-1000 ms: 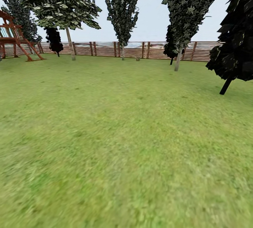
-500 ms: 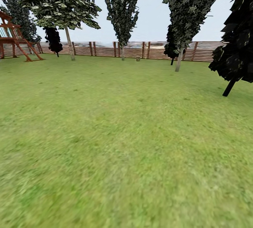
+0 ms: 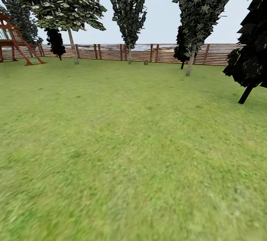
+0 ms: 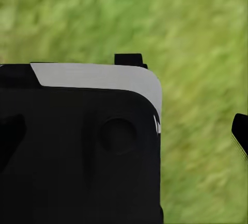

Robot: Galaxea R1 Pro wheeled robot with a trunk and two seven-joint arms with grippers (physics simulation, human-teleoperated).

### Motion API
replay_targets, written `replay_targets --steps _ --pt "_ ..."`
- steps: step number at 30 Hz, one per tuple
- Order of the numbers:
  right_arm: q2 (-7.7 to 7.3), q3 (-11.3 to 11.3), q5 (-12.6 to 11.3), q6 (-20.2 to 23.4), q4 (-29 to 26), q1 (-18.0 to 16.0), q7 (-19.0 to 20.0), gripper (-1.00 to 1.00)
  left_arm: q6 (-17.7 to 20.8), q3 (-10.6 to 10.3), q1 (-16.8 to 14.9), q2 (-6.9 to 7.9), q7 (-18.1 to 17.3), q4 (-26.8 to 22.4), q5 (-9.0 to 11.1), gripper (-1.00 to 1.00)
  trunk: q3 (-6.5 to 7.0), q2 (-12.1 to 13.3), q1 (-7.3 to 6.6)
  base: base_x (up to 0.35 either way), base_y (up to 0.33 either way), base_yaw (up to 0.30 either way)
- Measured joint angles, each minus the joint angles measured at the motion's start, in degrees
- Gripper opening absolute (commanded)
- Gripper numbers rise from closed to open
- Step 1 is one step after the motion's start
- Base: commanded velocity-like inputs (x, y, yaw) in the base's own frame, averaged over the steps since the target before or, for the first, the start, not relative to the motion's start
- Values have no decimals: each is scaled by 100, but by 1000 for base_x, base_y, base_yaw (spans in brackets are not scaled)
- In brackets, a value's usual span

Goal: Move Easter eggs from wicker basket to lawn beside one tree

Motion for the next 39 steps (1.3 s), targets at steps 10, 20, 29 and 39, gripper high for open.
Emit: replay_targets --steps 10,20,29,39 --pt "-3 1 0 0 0 0 0 100 0 0 0 0 0 0 0 100 0 0 0 332 0 0" --pt "-1 1 0 0 0 0 -2 100 0 -1 0 0 0 0 0 100 0 0 0 332 0 0" --pt "-3 1 0 0 0 0 -1 100 0 0 0 0 0 0 0 100 0 0 0 332 0 0" --pt "-2 0 0 1 0 0 0 100 0 0 0 0 0 0 1 100 0 0 0 332 0 0"
